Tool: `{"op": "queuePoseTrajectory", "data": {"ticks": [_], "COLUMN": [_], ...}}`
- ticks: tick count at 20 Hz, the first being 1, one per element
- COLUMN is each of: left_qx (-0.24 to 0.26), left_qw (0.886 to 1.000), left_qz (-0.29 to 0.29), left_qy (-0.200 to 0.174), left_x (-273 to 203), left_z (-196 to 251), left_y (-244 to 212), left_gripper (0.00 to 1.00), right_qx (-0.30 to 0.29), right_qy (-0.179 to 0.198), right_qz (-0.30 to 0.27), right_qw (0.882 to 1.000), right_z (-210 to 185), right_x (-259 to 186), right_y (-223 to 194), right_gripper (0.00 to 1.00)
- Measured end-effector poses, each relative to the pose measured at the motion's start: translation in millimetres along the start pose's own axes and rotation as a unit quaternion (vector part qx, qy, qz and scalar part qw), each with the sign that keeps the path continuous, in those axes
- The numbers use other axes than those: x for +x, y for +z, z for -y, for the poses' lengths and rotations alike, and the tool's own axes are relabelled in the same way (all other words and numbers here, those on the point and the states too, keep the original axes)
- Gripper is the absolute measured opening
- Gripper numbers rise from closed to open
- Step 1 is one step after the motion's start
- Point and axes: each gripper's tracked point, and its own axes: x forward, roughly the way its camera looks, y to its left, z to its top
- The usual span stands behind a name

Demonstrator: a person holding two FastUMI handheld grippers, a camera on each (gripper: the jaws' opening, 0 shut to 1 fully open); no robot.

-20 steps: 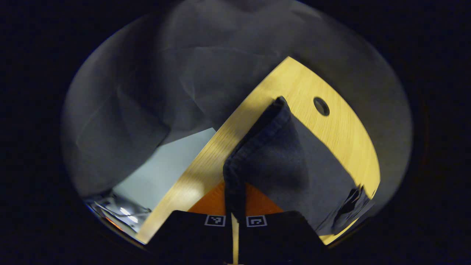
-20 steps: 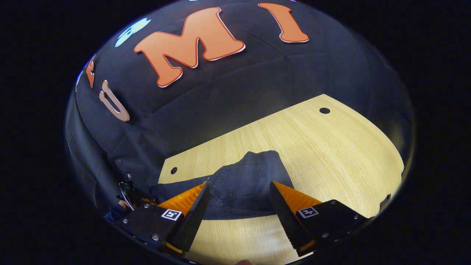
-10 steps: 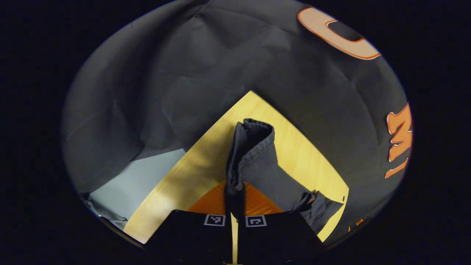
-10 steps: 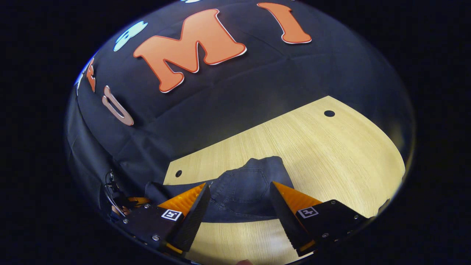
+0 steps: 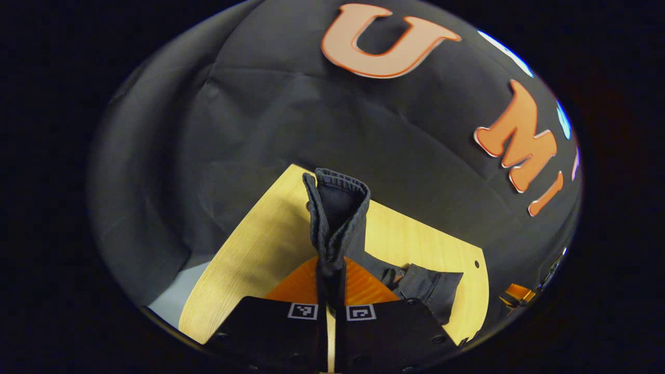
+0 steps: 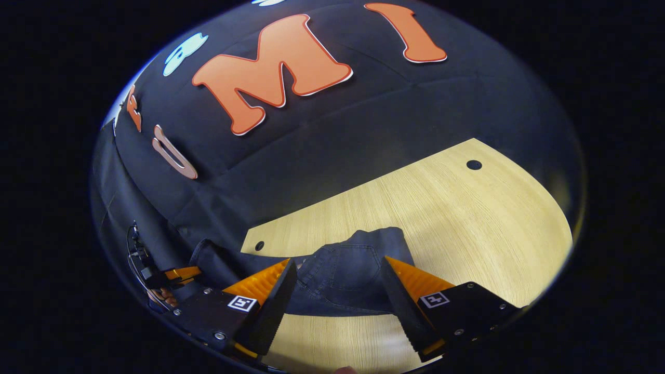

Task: Grasp the waist and the cuffs of the jeans and fold them to make the two legs overlap; first hold the waist and fold one-third of the jeans toward the cuffs, then hold the cuffs and fold the remaining one-third in the same direction to finish folding.

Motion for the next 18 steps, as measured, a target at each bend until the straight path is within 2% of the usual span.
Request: {"op": "queuePoseTrajectory", "data": {"ticks": [7, 12, 18], "left_qx": [0.052, 0.072, 0.119], "left_qw": [0.998, 0.995, 0.987], "left_qz": [0.023, 0.032, 0.027], "left_qy": [-0.034, -0.065, -0.107], "left_x": [-20, -30, -29], "left_z": [79, 140, 219], "left_y": [2, 0, -11], "left_gripper": [0.05, 0.06, 0.05], "right_qx": [-0.039, -0.060, -0.083], "right_qy": [0.002, 0.006, 0.000], "right_qz": [0.018, 0.026, 0.018], "right_qw": [0.999, 0.998, 0.996], "right_z": [12, 20, 43], "right_x": [-6, -7, -10], "right_y": [14, 20, 20], "right_gripper": [0.98, 0.98, 0.98]}}
